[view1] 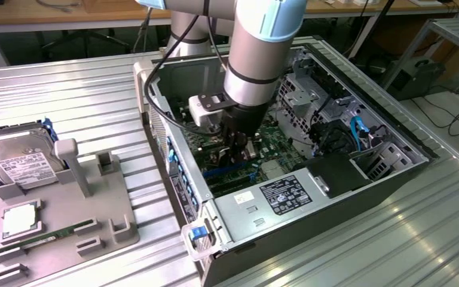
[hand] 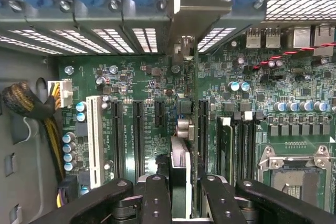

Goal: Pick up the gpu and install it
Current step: 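Insert the gpu into the slot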

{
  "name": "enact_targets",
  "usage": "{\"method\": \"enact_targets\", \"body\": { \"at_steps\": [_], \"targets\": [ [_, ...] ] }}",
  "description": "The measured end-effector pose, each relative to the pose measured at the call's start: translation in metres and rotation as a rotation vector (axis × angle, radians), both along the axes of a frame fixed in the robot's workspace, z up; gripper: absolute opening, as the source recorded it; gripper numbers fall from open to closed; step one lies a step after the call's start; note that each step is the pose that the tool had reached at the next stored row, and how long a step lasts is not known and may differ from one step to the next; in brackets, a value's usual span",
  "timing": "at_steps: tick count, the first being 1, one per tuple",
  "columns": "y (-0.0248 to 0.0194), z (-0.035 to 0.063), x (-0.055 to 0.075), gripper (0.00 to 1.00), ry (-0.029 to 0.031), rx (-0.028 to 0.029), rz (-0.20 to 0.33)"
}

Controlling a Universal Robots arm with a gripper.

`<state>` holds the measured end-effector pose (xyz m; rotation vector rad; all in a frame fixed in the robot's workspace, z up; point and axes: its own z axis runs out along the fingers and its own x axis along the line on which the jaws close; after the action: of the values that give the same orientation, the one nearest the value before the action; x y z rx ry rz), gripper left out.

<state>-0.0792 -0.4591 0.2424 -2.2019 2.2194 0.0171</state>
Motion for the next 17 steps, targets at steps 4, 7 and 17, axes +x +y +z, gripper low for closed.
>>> {"method": "enact_targets", "body": {
  "at_steps": [4,7,17],
  "targets": [
    [0.0000,-0.0062,0.000,0.27,0.0000,0.0019,0.000],
    [0.0000,-0.0084,0.000,0.27,0.0004,0.0018,0.000],
    [-0.0002,-0.0177,0.000,0.27,0.0010,0.0005,0.000]
  ]
}}
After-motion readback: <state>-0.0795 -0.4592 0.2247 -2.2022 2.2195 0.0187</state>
